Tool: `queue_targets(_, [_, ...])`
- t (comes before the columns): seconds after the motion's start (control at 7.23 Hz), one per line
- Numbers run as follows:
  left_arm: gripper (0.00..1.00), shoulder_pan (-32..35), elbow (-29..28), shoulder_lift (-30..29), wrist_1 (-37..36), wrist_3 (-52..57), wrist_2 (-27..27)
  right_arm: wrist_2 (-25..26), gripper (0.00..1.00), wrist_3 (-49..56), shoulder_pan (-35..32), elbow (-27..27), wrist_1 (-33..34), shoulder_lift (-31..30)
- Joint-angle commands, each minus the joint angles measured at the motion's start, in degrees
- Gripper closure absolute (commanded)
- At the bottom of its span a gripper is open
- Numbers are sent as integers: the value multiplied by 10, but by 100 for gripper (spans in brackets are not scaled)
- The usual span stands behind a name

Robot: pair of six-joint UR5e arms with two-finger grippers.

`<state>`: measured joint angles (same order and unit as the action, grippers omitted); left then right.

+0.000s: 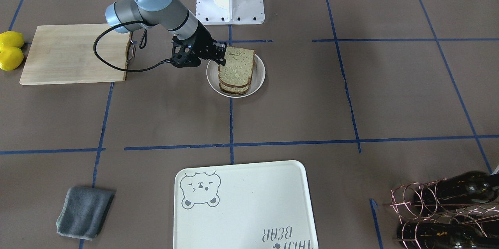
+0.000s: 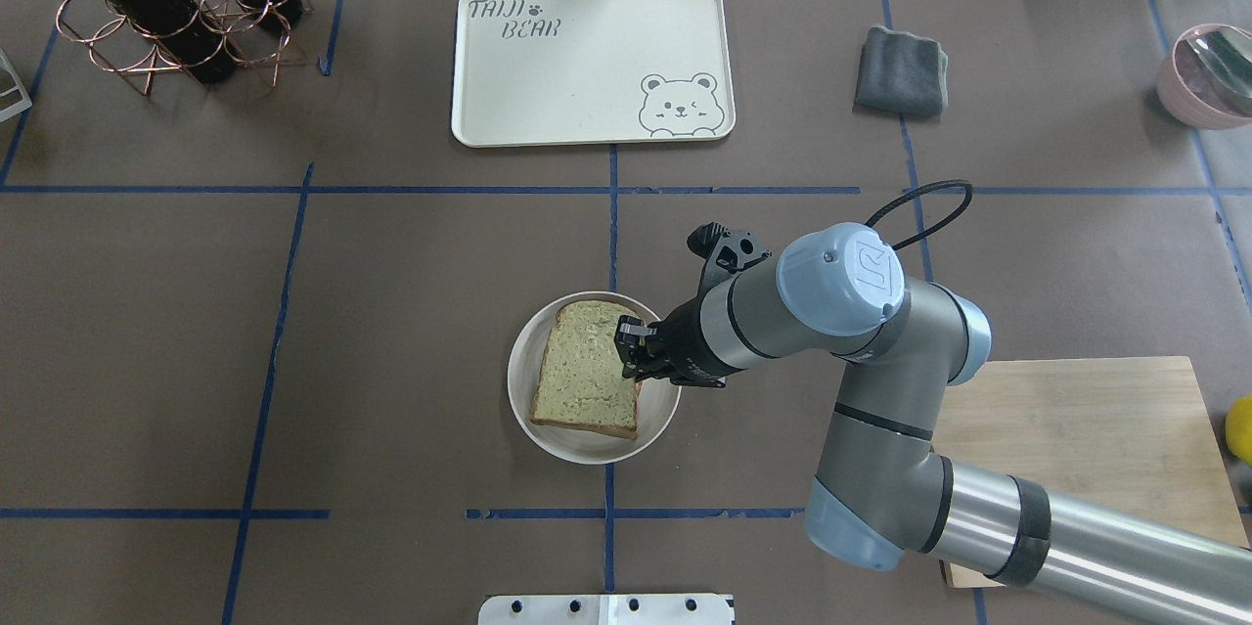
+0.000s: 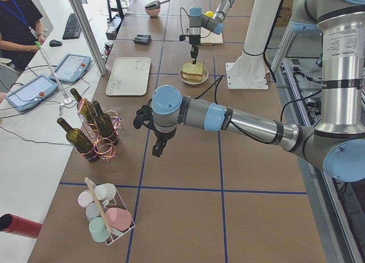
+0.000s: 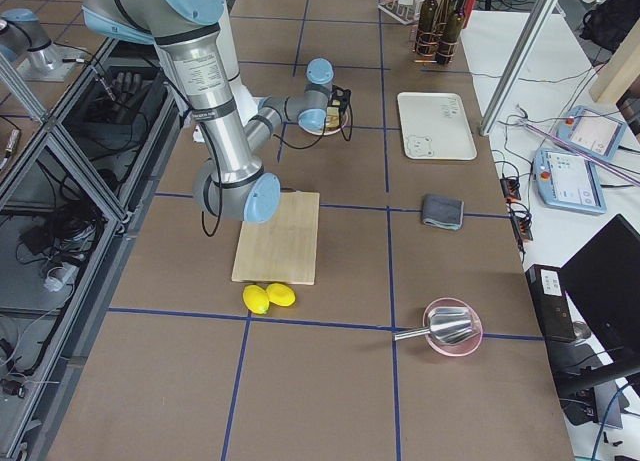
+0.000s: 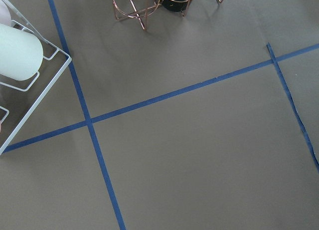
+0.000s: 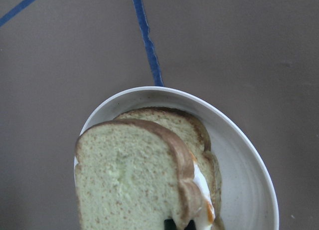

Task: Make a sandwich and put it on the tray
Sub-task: 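Carry the bread slice with the right gripper over the egg toast plate, then lower the slice onto the egg and open the right gripper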

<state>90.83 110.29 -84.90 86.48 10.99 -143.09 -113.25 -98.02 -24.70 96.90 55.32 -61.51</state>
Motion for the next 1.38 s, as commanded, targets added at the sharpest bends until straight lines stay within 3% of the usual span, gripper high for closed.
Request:
queue_targets(0.0, [0, 0, 1, 0, 0, 0, 0, 8, 100, -12, 5, -1, 0, 1])
queue_targets(0.14, [0, 0, 0, 0, 0, 0, 0, 8, 100, -12, 5, -2, 0, 0])
queue_targets(0.28, [0, 0, 1, 0, 0, 0, 0, 8, 72, -12, 5, -3, 0, 0])
queue_targets(0.42, [0, 0, 1, 0, 0, 0, 0, 8, 58, -12, 6, -3, 0, 0])
queue_targets(0.69, [0, -1, 1, -2, 1, -2, 0, 8, 0, -13, 4, 0, 0, 0])
queue_targets(0.97, [0, -13, -2, -4, 18, -28, -2, -4, 0, -10, -16, 41, 0, -22])
queue_targets(1.25, [0, -99, -5, -4, 166, -194, -20, -76, 0, -5, -91, 110, 0, -108])
